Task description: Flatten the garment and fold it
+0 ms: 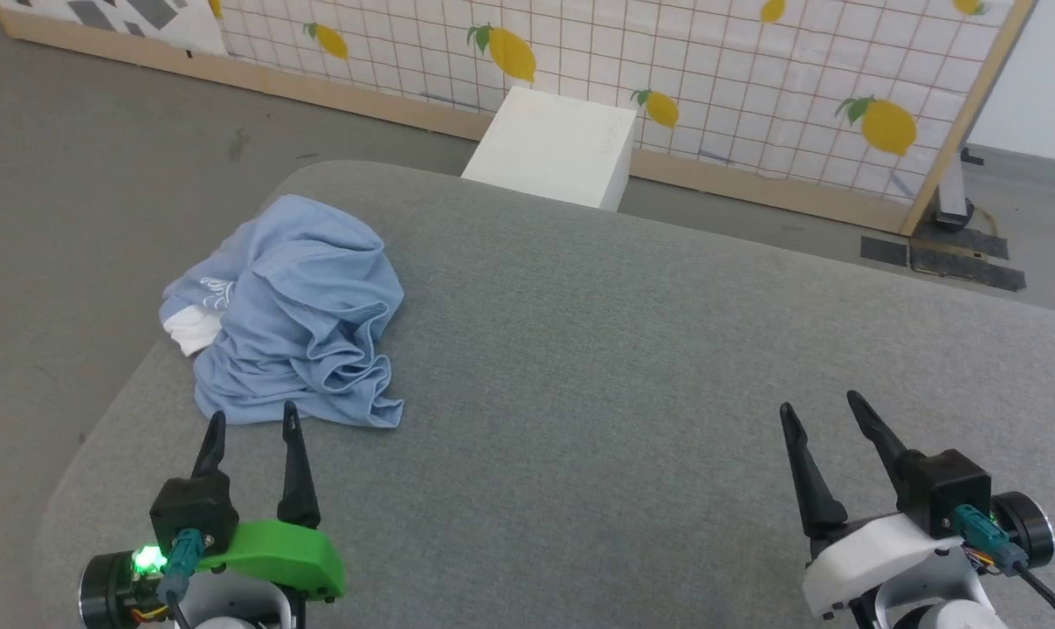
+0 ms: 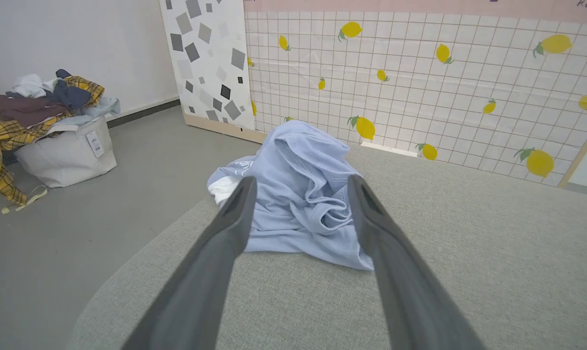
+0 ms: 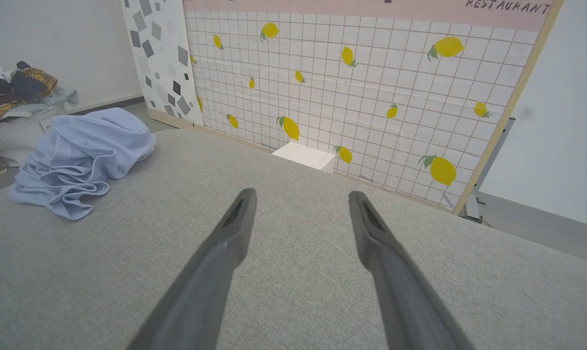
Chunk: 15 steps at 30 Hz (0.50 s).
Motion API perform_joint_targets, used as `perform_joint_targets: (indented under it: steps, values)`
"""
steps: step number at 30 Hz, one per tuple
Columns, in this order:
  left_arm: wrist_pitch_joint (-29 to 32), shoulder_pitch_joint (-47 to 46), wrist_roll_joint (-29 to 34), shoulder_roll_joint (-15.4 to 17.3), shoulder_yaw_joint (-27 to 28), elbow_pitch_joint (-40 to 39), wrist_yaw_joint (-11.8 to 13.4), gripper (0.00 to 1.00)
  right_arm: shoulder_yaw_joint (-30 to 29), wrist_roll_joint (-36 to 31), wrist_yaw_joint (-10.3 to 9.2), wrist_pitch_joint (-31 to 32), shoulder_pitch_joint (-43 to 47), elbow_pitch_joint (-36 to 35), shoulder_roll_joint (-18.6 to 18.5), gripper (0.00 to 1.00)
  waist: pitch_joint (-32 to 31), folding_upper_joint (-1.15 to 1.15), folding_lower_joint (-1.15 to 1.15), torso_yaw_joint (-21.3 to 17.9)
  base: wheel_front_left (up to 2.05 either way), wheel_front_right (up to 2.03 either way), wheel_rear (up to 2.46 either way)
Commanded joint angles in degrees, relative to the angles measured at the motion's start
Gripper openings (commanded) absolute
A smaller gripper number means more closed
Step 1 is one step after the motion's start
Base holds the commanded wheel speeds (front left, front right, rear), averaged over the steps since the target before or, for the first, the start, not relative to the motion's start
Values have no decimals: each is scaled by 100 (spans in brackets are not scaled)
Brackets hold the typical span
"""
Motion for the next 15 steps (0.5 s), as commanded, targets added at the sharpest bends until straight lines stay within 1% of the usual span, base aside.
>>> perform_joint_targets:
  steps: [1,15]
  values:
    - [-56,85,-107,33,-11,21,72,100,8,31,-5,-53,-110,31,-2,100,0,0,0,51,0,0,0]
    - [-181,141,-220,72,-98,80,275,100,20,65,-5,-172,-132,96,-2,100,4,0,0,431,0,0,0]
